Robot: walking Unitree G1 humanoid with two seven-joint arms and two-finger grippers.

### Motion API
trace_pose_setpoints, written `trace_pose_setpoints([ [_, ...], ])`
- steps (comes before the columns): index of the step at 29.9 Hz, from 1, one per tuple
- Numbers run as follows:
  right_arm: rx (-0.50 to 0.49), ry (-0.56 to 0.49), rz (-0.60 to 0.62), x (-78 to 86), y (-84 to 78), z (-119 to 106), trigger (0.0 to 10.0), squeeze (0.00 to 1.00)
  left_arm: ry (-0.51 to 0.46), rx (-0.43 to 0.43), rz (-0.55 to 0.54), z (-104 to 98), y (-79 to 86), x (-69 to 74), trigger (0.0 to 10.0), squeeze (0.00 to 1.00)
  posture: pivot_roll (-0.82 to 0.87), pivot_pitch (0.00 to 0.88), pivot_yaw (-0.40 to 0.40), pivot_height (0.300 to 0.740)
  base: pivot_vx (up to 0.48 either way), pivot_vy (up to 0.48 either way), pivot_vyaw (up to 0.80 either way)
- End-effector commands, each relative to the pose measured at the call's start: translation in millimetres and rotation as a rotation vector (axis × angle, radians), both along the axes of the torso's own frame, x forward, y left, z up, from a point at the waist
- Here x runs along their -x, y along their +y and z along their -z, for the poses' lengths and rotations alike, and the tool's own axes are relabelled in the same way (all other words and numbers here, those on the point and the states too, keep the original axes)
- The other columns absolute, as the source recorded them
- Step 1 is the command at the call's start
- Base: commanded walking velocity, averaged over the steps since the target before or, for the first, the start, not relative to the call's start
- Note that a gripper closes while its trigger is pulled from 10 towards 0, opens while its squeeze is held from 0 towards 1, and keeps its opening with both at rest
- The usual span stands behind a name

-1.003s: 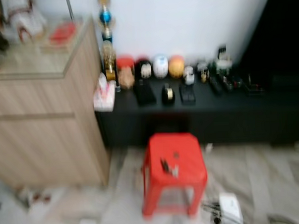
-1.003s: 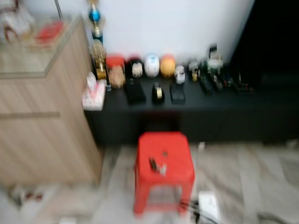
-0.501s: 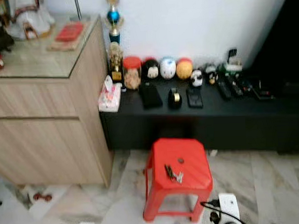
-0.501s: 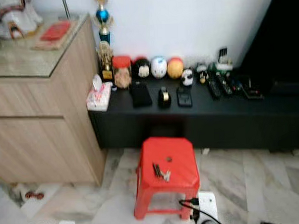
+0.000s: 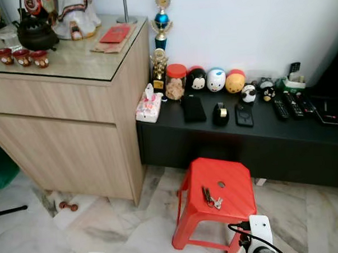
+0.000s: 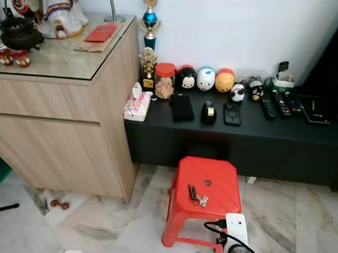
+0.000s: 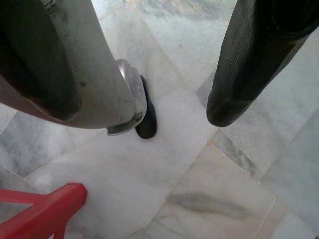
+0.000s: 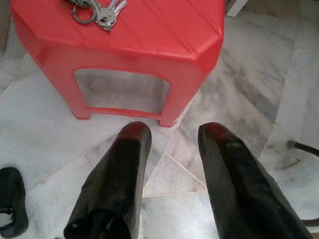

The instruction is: Hang keys on a hook

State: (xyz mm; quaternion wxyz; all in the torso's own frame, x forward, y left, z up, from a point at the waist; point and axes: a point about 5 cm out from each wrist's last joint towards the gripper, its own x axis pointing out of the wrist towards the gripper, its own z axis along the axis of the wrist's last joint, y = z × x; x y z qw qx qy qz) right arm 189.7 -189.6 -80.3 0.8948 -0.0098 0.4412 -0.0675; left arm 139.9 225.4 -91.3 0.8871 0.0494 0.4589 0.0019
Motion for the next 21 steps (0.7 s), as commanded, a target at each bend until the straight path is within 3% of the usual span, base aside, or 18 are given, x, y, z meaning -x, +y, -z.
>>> trace_pose_setpoints([
  [1,-0.005,-0.013,0.012,-3.4,-0.5,-1.8,10.0,0.0,0.035,0.021,0.007,4.1,-5.6,6.7,10.0,0.0,0.01,0.033,-0.104,0.74,0.244,0.0,0.0],
  [21,0.01,-0.049,-0.007,-11.2,3.4,-6.0,10.0,0.0,0.034,0.027,0.009,3.9,-5.5,6.5,10.0,0.0,0.01,0.047,-0.103,0.74,0.267,0.0,0.04],
])
